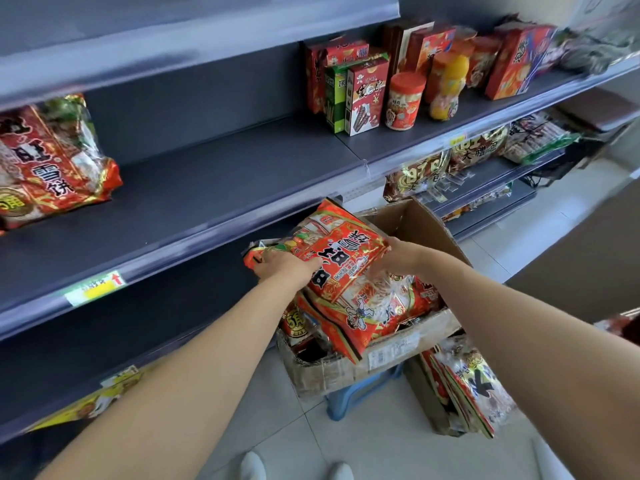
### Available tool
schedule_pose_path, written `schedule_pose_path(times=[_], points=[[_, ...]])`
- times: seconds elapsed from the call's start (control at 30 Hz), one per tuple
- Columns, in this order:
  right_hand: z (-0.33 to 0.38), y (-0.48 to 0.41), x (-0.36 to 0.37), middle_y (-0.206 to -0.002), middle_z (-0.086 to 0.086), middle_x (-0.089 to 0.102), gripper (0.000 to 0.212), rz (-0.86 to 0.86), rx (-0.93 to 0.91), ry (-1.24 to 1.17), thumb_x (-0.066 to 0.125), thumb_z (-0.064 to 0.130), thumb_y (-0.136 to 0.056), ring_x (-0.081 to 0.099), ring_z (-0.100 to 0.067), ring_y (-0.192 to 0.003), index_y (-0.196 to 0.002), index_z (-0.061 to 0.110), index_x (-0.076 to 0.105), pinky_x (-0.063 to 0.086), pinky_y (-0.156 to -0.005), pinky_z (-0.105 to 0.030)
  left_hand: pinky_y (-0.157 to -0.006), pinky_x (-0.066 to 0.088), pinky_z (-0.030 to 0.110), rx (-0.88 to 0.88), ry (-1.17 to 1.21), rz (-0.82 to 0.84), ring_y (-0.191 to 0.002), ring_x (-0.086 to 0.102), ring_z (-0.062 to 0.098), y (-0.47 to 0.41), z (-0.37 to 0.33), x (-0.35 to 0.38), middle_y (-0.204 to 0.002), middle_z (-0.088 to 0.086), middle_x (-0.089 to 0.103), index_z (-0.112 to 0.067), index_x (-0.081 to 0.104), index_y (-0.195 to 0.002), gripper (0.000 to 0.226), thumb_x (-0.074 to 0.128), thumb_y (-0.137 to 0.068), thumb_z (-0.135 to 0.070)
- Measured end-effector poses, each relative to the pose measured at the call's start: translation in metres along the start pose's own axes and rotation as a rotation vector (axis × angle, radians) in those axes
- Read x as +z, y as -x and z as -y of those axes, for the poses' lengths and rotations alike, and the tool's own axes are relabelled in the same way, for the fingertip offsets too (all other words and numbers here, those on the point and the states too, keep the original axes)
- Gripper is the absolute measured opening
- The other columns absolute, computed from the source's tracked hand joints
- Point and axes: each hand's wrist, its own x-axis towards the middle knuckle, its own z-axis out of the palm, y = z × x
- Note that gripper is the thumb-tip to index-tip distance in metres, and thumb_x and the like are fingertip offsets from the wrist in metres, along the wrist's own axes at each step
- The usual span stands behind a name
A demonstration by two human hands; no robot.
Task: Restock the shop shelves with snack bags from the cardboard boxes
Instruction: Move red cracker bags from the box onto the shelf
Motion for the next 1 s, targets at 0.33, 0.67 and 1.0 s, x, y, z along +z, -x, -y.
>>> schedule_pose_path(times=[0.33, 0.67, 1.0], points=[[-0.02, -0.017, 0.008, -0.12, -0.019, 0.061, 0.079, -0.006, 0.263, 0.321, 0.053, 0.061, -0.086, 0.062, -0.033, -0.105, -0.134, -0.001, 0.046, 0.051, -0.094, -0.042, -0.103, 0.043, 0.042, 0.189, 0.085, 0.031, -0.122, 0.051, 0.03, -0.006, 0.007, -0.012, -0.139, 0.012, 0.048, -0.011, 0.035, -0.141, 0.081, 0.069, -0.079, -0.051], [-0.008, -0.031, 0.013, -0.159, -0.014, 0.007, 0.092, -0.102, 0.046, 0.171, 0.064, 0.038, -0.085, 0.02, -0.041, -0.142, -0.152, 0.028, 0.002, 0.028, -0.113, -0.051, -0.098, 0.04, 0.044, -0.054, -0.021, 0.408, -0.127, 0.047, 0.035, 0.035, 0.036, -0.02, -0.14, 0.018, 0.046, -0.004, 0.034, -0.143, 0.073, 0.069, -0.086, -0.034], [0.001, -0.026, 0.011, -0.159, -0.015, 0.012, 0.086, -0.238, 0.072, 0.566, 0.042, 0.077, -0.079, -0.012, -0.035, -0.146, -0.121, 0.003, 0.057, 0.01, -0.115, -0.053, -0.104, 0.036, 0.049, -0.009, 0.129, -0.179, -0.131, 0.035, 0.034, 0.002, 0.043, -0.022, -0.144, 0.012, 0.034, -0.012, 0.023, -0.143, 0.099, 0.082, -0.069, -0.039]])
